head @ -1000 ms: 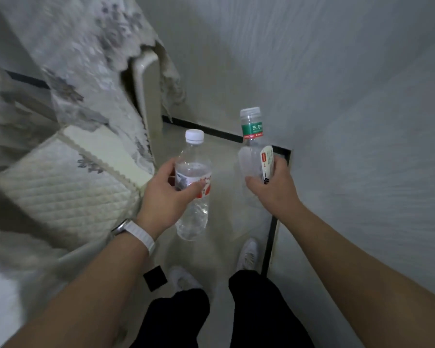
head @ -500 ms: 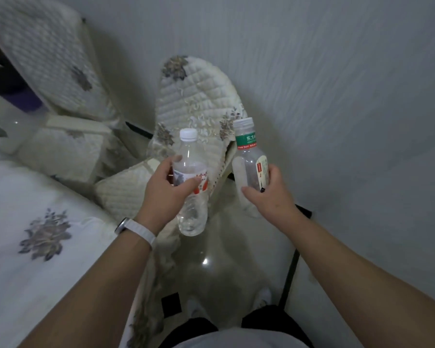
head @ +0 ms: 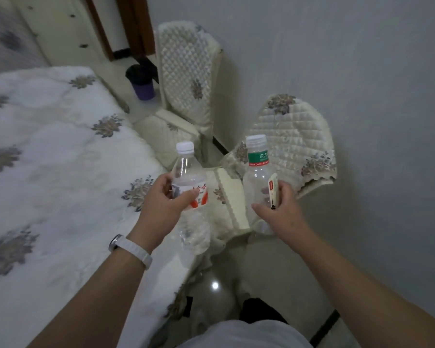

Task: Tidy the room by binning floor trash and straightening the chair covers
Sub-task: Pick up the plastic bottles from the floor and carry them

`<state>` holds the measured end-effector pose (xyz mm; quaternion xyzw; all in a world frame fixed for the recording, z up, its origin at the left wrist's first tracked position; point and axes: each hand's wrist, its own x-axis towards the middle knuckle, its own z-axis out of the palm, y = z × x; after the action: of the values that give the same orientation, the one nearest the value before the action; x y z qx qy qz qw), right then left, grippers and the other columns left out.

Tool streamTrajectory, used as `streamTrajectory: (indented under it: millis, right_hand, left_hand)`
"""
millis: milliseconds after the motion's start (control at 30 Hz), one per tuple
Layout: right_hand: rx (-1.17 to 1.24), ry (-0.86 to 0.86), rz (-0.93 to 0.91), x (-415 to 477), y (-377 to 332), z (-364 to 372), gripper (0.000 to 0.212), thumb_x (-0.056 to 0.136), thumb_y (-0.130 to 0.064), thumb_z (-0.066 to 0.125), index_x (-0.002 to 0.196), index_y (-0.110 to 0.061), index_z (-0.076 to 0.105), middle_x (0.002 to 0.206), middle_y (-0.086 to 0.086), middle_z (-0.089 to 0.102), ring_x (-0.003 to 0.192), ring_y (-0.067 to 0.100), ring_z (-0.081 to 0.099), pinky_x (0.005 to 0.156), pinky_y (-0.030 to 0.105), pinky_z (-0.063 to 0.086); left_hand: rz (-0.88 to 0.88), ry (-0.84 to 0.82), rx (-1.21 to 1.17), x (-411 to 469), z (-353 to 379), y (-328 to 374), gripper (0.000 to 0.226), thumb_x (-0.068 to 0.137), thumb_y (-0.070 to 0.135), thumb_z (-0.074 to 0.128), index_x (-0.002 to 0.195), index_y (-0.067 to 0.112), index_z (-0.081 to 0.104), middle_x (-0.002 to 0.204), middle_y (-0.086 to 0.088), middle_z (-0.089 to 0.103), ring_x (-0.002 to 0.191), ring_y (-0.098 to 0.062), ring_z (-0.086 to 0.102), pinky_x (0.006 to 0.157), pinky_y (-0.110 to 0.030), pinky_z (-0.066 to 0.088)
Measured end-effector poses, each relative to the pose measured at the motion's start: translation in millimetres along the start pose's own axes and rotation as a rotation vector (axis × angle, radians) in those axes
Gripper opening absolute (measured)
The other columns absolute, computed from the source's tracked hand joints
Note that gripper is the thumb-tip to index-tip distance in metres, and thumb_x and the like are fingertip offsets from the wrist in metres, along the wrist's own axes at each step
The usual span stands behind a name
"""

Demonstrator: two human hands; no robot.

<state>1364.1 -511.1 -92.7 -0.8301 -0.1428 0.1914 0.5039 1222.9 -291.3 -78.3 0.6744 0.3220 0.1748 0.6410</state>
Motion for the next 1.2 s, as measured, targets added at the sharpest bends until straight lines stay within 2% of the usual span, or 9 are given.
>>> streamTrajectory:
  millis: [133,233,433,500,600,833,967,1067,1200]
  right_hand:
    - [-0.024,-0.173,-0.062,21.1,-15.0,21.6,0.065,0.077,-0.031,0.079,0.130,-0.025,0.042,0.111,-0.012,0.059,0.095,0.002,0.059,0.073,0.023,0.048]
    - [0.007,-0.317,-0.115,36.1,-26.7,40.2,0.065,0.078,-0.025,0.078,0.131,-0.023,0.042,0.111,-0.011,0.059,0.093,0.003,0.060,0.073,0.021,0.046]
    - [0.044,-0.578,-0.203,53.6,-60.1,75.4,0.067,0.081,-0.020,0.075,0.136,-0.026,0.037,0.109,-0.016,0.056,0.093,-0.003,0.058,0.073,0.019,0.045]
    - [0.025,-0.678,-0.227,52.1,-67.2,86.5,0.067,0.081,-0.020,0.075,0.135,-0.030,0.036,0.106,-0.017,0.057,0.089,-0.005,0.058,0.069,0.018,0.045]
    - [-0.012,-0.803,-0.268,41.5,-72.2,106.1,0.068,0.080,-0.023,0.075,0.135,-0.030,0.035,0.105,-0.014,0.058,0.091,0.003,0.060,0.072,0.026,0.052]
    - [-0.111,-1.081,-0.347,-21.1,-86.0,164.4,0.065,0.082,-0.028,0.073,0.133,-0.030,0.034,0.111,-0.011,0.056,0.096,0.011,0.060,0.072,0.027,0.051]
    - [-0.156,-1.193,-0.417,-75.3,-103.9,205.3,0.062,0.084,-0.028,0.073,0.131,-0.032,0.032,0.112,-0.010,0.055,0.094,0.008,0.059,0.071,0.026,0.051]
    - [-0.171,-1.239,-0.433,-123.7,-111.4,235.4,0.065,0.083,-0.027,0.073,0.134,-0.030,0.033,0.112,-0.010,0.056,0.094,0.005,0.060,0.069,0.025,0.051]
    - [-0.237,-1.299,-0.516,-188.4,-123.3,277.6,0.065,0.084,-0.027,0.073,0.134,-0.028,0.032,0.110,-0.011,0.056,0.094,0.003,0.059,0.067,0.024,0.048]
  left_hand:
    - [-0.013,0.177,-0.018,-17.2,-21.3,2.9,0.037,0.081,0.016,0.079,0.113,0.023,0.062,0.105,0.002,0.073,0.092,-0.013,0.072,0.074,-0.025,0.057]
    - [-0.028,0.321,-0.049,-31.8,-32.1,8.1,0.036,0.082,0.013,0.078,0.112,0.023,0.062,0.102,0.003,0.073,0.090,-0.013,0.072,0.070,-0.021,0.055]
    - [-0.045,0.559,-0.028,-61.3,-41.4,12.8,0.039,0.080,0.017,0.080,0.113,0.029,0.061,0.104,0.003,0.073,0.098,-0.019,0.070,0.086,-0.040,0.058]
    - [-0.051,0.644,-0.031,-75.6,-41.2,11.6,0.039,0.081,0.017,0.080,0.113,0.029,0.061,0.103,0.004,0.073,0.097,-0.019,0.069,0.086,-0.040,0.057]
    - [-0.046,0.755,-0.056,-105.3,-42.3,8.9,0.038,0.083,0.013,0.078,0.115,0.026,0.064,0.103,0.004,0.074,0.095,-0.016,0.070,0.083,-0.035,0.056]
    - [-0.111,1.044,-0.113,-200.6,-75.4,-15.6,0.038,0.082,0.013,0.078,0.114,0.025,0.063,0.100,0.006,0.074,0.094,-0.014,0.070,0.077,-0.028,0.055]
    - [-0.122,1.189,-0.195,-260.6,-104.1,-36.4,0.038,0.081,0.011,0.079,0.112,0.026,0.063,0.099,0.003,0.075,0.093,-0.016,0.071,0.077,-0.032,0.056]
    - [-0.115,1.281,-0.262,-307.7,-129.5,-50.5,0.040,0.083,0.008,0.077,0.118,0.018,0.061,0.101,0.000,0.074,0.087,-0.012,0.072,0.066,-0.021,0.054]
    - [-0.096,1.319,-0.281,-375.8,-169.5,-77.4,0.045,0.084,0.008,0.075,0.126,0.013,0.059,0.110,-0.003,0.073,0.098,-0.017,0.071,0.075,-0.024,0.055]
